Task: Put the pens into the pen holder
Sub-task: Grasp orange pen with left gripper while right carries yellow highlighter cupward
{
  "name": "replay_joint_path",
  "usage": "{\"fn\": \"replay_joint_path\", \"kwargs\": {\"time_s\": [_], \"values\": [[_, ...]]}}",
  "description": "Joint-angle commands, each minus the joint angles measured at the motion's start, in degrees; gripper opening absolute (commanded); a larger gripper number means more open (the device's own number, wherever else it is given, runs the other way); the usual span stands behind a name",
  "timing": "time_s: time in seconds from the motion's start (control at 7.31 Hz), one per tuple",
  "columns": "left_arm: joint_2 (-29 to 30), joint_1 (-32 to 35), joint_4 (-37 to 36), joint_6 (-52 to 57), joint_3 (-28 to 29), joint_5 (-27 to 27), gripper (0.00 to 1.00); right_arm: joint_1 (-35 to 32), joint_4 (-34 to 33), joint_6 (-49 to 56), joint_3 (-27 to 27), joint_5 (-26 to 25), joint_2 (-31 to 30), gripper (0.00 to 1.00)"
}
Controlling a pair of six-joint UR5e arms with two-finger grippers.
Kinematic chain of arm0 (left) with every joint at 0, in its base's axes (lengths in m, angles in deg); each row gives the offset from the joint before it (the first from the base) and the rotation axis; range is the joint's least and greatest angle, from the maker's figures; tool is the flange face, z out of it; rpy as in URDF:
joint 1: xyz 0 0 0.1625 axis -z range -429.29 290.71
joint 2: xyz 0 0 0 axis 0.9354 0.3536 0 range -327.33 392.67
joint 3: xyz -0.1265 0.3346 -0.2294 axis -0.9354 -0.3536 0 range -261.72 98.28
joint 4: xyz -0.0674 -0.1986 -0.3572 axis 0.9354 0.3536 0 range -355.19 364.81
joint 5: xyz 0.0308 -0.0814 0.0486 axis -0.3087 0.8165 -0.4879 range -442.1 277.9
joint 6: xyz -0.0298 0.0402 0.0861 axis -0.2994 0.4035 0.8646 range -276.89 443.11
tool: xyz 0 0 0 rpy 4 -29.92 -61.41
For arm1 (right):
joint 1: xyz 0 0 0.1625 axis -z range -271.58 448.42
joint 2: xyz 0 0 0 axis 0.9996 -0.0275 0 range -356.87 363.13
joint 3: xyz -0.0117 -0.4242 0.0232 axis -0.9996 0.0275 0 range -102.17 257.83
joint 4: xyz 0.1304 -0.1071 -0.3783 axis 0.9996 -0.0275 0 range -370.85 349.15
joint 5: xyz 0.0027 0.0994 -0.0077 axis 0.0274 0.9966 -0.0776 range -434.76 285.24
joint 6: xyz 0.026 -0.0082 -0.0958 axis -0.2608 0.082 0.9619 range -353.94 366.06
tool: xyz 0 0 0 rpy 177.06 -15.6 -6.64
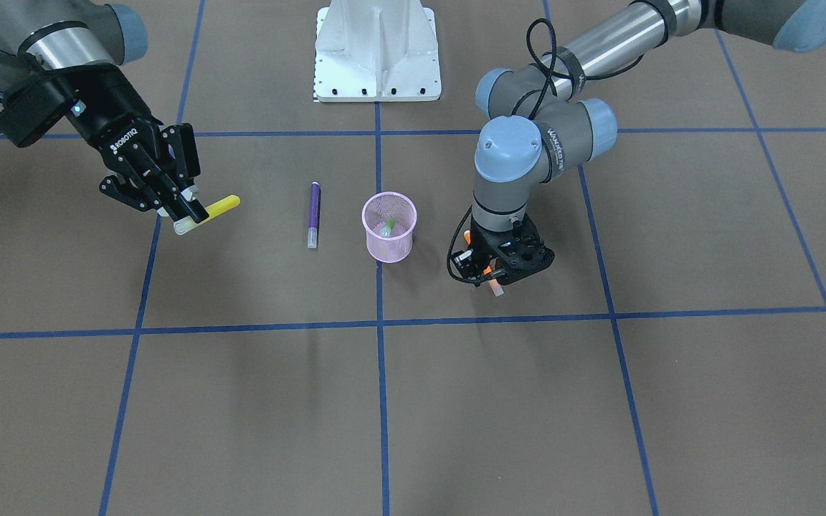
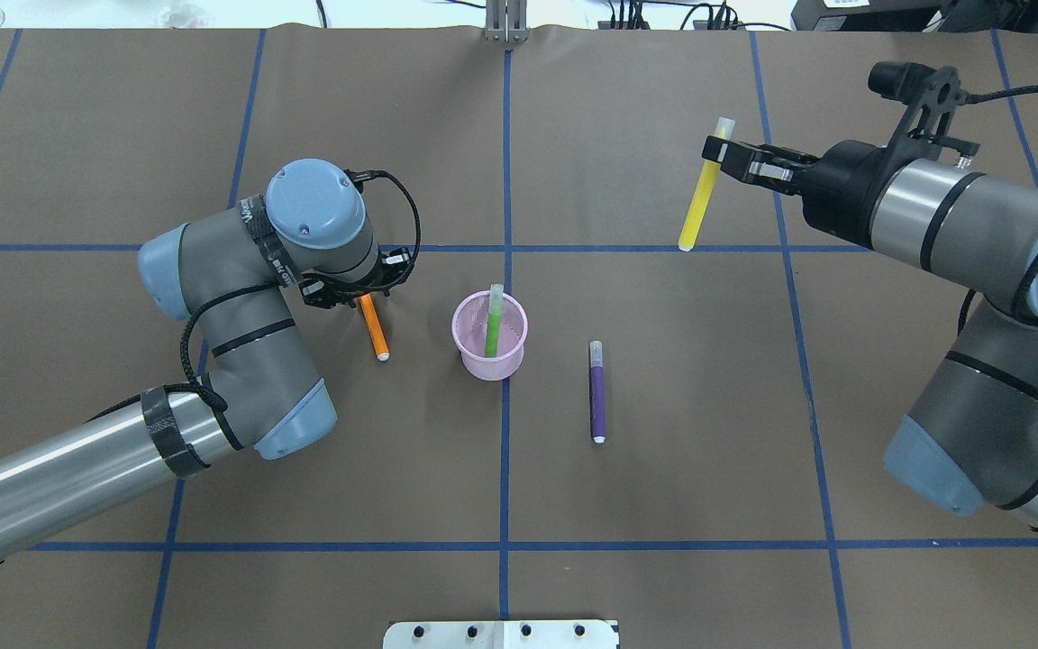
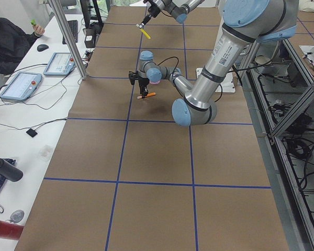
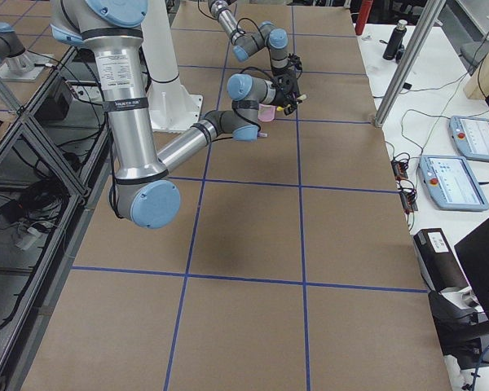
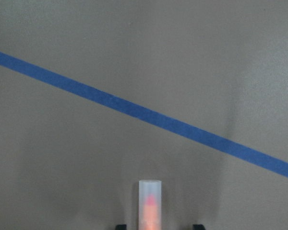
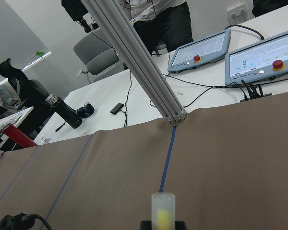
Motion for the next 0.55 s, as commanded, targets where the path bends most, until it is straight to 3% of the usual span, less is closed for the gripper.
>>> {"fn": "replay_joint_path", "kwargs": {"time_s": [0.0,0.41], "values": [[-0.5,0.0,0.1,0.0,-0.2,0.1,0.4,1.0,-0.1,0.1,0.2,-1.1,0.6,0.0],[-0.9,0.0,0.0,3.0,-0.3,0.1,0.21,1.1,-3.5,0.1,0.2,-1.1,3.2,0.0]]}}
